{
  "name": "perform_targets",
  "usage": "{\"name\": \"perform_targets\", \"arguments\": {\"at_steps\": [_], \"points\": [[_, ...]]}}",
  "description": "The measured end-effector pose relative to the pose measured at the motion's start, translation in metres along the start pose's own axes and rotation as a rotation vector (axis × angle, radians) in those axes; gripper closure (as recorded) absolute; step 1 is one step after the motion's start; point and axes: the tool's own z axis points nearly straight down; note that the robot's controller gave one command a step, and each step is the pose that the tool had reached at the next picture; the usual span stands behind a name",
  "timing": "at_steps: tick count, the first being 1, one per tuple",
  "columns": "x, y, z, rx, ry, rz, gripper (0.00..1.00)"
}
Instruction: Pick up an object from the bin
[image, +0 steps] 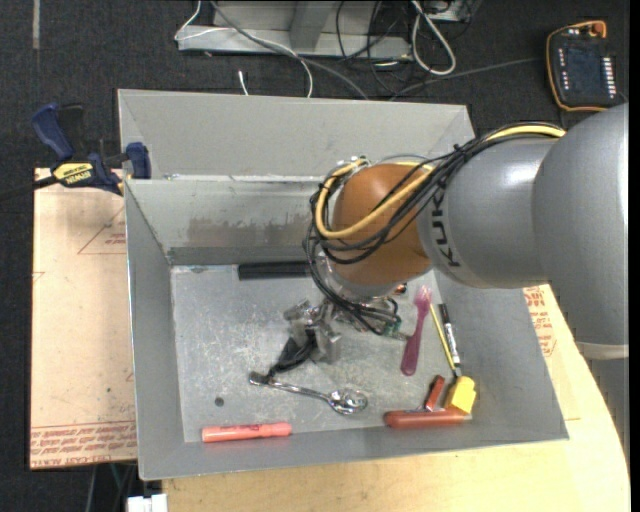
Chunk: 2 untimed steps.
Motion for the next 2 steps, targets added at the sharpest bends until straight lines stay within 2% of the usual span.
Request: {"name": "perform_targets", "arguments": {"at_steps": [1, 2], "points": [[0.002, 0.002, -0.014, -0.004, 0.007, 0.001, 1.00], [-0.001, 0.001, -0.041, 0.000, -0.003, 0.002, 1.00]]}}
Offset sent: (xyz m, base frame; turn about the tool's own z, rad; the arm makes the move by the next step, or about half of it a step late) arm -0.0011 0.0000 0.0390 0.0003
